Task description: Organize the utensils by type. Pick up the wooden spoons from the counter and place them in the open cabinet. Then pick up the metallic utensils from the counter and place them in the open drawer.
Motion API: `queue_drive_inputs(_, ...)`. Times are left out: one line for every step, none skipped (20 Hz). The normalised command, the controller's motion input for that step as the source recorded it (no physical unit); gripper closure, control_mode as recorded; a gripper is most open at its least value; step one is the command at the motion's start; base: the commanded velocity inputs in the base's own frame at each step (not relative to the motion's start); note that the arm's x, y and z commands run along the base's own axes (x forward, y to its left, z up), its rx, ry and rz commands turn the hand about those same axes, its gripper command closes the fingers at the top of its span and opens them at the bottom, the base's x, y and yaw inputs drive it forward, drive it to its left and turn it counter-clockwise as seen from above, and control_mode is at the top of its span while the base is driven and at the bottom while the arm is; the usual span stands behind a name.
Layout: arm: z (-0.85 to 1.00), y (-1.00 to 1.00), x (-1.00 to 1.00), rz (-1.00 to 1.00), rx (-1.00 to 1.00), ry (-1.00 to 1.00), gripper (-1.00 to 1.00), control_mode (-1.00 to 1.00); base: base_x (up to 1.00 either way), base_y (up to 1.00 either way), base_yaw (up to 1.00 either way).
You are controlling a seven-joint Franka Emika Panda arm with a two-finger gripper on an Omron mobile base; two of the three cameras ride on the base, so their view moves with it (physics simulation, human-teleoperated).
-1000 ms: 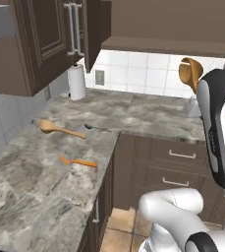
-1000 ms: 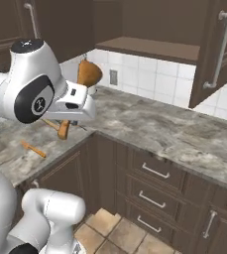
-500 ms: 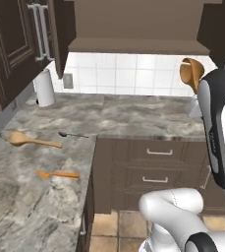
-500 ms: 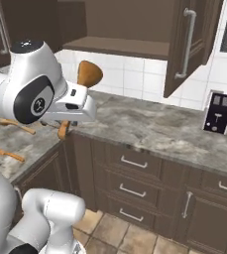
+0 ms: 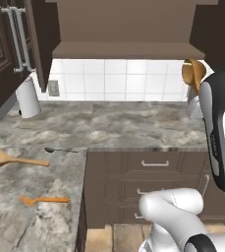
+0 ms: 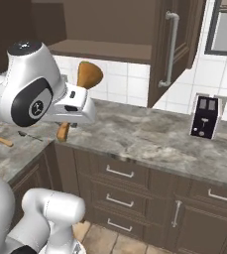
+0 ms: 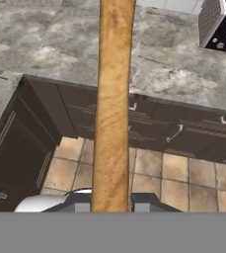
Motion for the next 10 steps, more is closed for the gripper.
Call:
queue_drive_inputs(0.0, 0.0, 0.0, 0.0, 0.0, 0.0, 1.0, 1.0, 0.77, 0.0, 0.0)
queue_drive_inputs(0.0, 0.0, 0.0, 0.0, 0.0, 0.0, 1.0, 1.0, 0.75, 0.0, 0.0)
queue_drive_inputs(0.0, 0.0, 0.0, 0.0, 0.0, 0.0, 1.0, 1.0, 0.72, 0.0, 0.0)
queue_drive_inputs(0.0, 0.0, 0.0, 0.0, 0.0, 0.0, 1.0, 1.0, 0.69, 0.0, 0.0)
queue_drive_inputs(0.0, 0.0, 0.0, 0.0, 0.0, 0.0, 1.0, 1.0, 0.66, 0.0, 0.0)
queue_drive_inputs(0.0, 0.0, 0.0, 0.0, 0.0, 0.0, 1.0, 1.0, 0.63, 0.0, 0.0)
queue_drive_inputs(0.0, 0.0, 0.0, 0.0, 0.0, 0.0, 1.0, 1.0, 0.49, 0.0, 0.0)
queue_drive_inputs(0.0, 0.0, 0.0, 0.0, 0.0, 0.0, 1.0, 1.0, 0.42, 0.0, 0.0)
queue_drive_inputs(0.0, 0.0, 0.0, 0.0, 0.0, 0.0, 1.0, 1.0, 0.43, 0.0, 0.0)
queue_drive_inputs(0.0, 0.0, 0.0, 0.0, 0.0, 0.0, 1.0, 1.0, 0.39, 0.0, -0.01)
